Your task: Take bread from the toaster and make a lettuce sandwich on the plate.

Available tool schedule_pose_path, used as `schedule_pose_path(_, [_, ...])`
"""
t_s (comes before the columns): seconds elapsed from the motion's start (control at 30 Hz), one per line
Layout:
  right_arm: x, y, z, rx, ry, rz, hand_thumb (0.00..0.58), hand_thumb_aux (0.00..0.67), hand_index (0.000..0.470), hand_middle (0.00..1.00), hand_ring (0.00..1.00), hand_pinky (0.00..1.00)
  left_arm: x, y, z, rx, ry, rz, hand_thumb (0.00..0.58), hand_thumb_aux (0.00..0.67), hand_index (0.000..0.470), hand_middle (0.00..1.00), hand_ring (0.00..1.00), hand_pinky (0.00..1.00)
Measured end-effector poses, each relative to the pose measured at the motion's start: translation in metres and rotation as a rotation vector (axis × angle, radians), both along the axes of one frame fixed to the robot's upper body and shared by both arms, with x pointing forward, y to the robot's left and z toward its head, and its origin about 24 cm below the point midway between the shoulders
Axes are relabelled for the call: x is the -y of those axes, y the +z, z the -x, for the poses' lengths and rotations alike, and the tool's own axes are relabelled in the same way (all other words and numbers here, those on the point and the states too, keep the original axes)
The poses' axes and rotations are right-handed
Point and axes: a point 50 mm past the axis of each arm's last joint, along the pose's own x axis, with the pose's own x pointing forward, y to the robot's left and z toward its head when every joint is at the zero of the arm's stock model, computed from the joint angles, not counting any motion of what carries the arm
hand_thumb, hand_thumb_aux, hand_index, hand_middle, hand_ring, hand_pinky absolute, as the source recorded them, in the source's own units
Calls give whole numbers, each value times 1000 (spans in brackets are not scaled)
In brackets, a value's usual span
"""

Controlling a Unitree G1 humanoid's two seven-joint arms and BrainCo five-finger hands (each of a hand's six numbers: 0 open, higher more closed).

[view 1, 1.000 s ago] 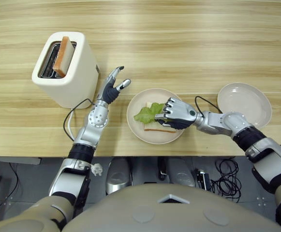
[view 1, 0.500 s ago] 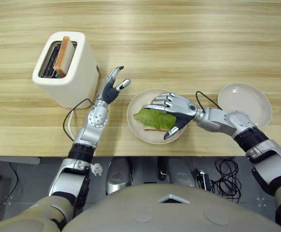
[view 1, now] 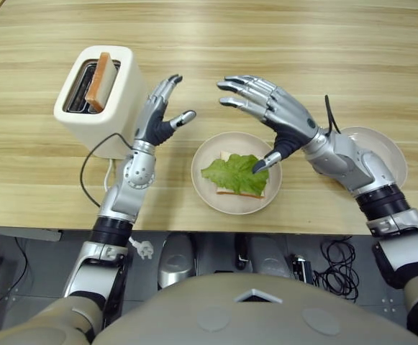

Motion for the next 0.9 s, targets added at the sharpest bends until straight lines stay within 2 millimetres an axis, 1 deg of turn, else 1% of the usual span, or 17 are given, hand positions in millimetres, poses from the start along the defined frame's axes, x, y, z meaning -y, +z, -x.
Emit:
schedule_pose_path(0.03, [2, -4, 0, -16, -15, -3, 0, 0, 0, 0, 0, 0, -7, 7, -1, 29, 28, -29, 0, 0, 0, 0, 0, 0])
schedule_pose_path(0.07, [6, -8, 1, -28, -34, -9, 0, 0, 0, 0, 0, 0, -19, 16, -4, 66, 86, -75, 0, 0, 0, 0, 0, 0])
schedule_pose_path(0.1, [8, -8, 0, -30, -45, -14, 0, 0, 0, 0, 0, 0, -26, 21, -5, 86, 121, -106, 0, 0, 0, 0, 0, 0])
schedule_pose_path(0.13, [11, -8, -2, -26, -70, -24, 0, 0, 0, 0, 0, 0, -39, 31, -6, 129, 189, -156, 0, 0, 0, 0, 0, 0])
schedule_pose_path(0.27, [20, -7, -4, -14, -116, -41, 0, 0, 0, 0, 0, 0, -58, 54, -6, 226, 289, -199, 0, 0, 0, 0, 0, 0])
schedule_pose_path(0.33, [21, -12, -1, -26, -127, -39, 0, 0, 0, 0, 0, 0, -66, 58, -8, 233, 325, -235, 0, 0, 0, 0, 0, 0])
schedule_pose_path(0.4, [21, -16, 1, -36, -135, -39, 0, 0, 0, 0, 0, 0, -75, 56, -11, 210, 370, -265, 0, 0, 0, 0, 0, 0])
schedule_pose_path(0.47, [24, -17, 2, -33, -153, -48, 0, 0, 0, 0, 0, 0, -89, 49, -13, 162, 431, -307, 0, 0, 0, 0, 0, 0])
schedule_pose_path(0.53, [28, -14, 0, -19, -174, -65, 0, 0, 0, 0, 0, 0, -95, 45, -13, 137, 460, -321, 0, 0, 0, 0, 0, 0])
schedule_pose_path(0.63, [34, -9, -2, 5, -210, -97, 0, 0, 0, 0, 0, 0, -115, 37, -13, 73, 537, -356, 0, 0, 0, 0, 0, 0])
schedule_pose_path(0.7, [36, -7, -3, 14, -221, -107, 0, 0, 0, 0, 0, 0, -123, 30, -13, 19, 564, -370, 0, 0, 0, 0, 0, 0])
schedule_pose_path(0.77, [36, -7, -3, 14, -221, -109, 0, 0, 0, 0, 0, 0, -126, 25, -14, -23, 572, -376, 0, 0, 0, 0, 0, 0])
schedule_pose_path(0.9, [35, -7, -3, 14, -220, -113, 0, 0, 0, 0, 0, 0, -123, 14, -15, -95, 550, -393, 0, 0, 0, 0, 0, 0])
